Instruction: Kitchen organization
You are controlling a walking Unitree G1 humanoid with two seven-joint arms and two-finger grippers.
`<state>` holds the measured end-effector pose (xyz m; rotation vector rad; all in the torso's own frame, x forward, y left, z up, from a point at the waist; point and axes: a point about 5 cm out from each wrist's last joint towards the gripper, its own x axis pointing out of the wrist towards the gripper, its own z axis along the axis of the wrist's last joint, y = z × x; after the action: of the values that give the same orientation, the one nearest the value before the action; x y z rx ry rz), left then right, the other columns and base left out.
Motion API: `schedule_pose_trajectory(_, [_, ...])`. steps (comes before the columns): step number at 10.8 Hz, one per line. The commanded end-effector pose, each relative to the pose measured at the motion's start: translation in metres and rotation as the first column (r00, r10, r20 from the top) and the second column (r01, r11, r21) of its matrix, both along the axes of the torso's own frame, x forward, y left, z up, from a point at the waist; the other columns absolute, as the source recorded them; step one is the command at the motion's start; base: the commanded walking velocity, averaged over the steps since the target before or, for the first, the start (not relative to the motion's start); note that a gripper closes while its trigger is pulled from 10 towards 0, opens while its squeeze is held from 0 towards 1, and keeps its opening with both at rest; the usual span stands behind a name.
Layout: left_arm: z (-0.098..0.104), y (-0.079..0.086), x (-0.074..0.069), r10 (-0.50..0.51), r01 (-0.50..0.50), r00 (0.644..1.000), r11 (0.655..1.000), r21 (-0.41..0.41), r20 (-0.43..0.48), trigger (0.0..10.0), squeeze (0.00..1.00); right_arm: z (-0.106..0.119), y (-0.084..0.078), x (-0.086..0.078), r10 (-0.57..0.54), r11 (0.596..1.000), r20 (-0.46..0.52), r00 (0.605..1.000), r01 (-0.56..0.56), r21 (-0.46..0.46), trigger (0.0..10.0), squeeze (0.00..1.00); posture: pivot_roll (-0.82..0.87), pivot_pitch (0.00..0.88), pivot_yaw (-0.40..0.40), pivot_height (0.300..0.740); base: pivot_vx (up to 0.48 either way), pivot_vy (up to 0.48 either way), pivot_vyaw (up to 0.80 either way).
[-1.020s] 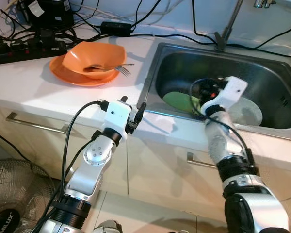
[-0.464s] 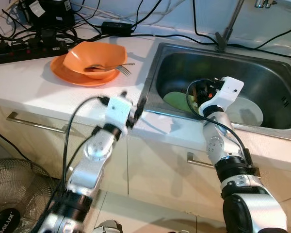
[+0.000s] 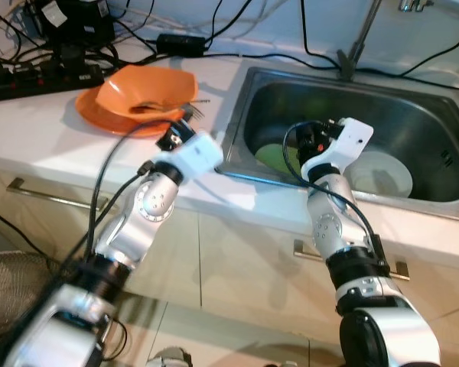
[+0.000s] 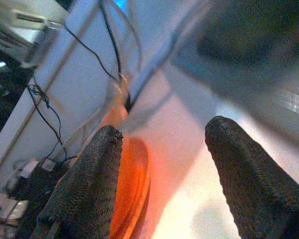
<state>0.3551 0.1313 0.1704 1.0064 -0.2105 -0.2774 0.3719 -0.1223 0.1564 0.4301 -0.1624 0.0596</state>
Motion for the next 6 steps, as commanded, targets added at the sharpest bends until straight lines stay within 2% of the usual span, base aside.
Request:
schedule_pose_trajectory(1, [0.003,-0.002,0.004,-0.003,0.002,1.0,0.998,0.056,0.016,10.0,0.0,0.004,-0.003,-0.001,-0.002,1.0,0.02,1.0,0.002,0.009,10.0,0.0,0.1,0.06,-0.048,0.74,0.0,0.0,0.0])
schedule_pose_trajectory(2, [0.002,0.002,0.01,0.008,-0.009,1.0,0.993,0.117,0.014,10.0,0.0,0.005,-0.002,-0.002,-0.002,1.0,0.024,1.0,0.001,0.016,10.0,0.0,0.09,0.06,-0.047,0.74,0.0,0.0,0.0])
schedule_pose_trajectory(3, [0.006,0.002,0.015,0.008,-0.017,0.999,0.985,0.172,0.05,10.0,0.0,0.004,-0.002,-0.002,-0.002,1.0,0.025,1.0,0.001,0.029,10.0,0.0,0.09,0.06,-0.046,0.74,0.0,0.0,0.0])
schedule_pose_trajectory(6, [0.013,-0.004,0.023,-0.005,-0.022,0.994,0.97,0.24,0.113,10.0,0.0,0.003,0.0,-0.004,0.006,0.999,0.019,1.0,-0.007,0.045,10.0,0.0,0.09,0.063,-0.049,0.74,0.0,0.0,0.0])
